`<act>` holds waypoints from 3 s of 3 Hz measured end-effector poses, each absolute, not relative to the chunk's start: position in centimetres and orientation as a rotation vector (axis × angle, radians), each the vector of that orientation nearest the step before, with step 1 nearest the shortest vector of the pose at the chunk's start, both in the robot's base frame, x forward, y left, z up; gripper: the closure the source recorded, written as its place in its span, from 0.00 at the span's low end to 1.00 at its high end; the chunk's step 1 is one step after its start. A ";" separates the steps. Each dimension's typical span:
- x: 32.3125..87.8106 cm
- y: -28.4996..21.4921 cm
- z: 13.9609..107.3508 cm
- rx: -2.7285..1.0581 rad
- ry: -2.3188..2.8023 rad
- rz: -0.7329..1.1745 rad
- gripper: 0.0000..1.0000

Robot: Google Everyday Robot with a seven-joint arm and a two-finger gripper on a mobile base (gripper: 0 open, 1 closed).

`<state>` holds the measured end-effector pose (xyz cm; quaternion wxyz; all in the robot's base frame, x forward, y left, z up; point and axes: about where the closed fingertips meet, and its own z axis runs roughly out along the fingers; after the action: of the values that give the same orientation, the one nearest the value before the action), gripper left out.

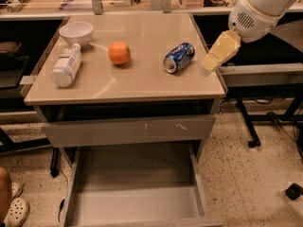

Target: Place pepsi can into middle drawer

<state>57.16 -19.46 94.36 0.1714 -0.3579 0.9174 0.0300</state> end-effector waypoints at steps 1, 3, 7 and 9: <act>58.2 -19.6 92.8 -0.785 2.701 0.102 0.00; 58.4 -18.3 92.0 -0.666 2.721 0.163 0.00; 65.3 -14.8 92.9 -0.325 2.709 0.024 0.00; 66.4 -12.9 92.0 -0.272 2.716 0.094 0.00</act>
Offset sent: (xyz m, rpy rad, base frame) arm 0.0100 -0.0010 -0.0146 0.0273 0.0313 -0.1523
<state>66.39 -12.88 92.00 0.2040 -0.0974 0.9735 0.0338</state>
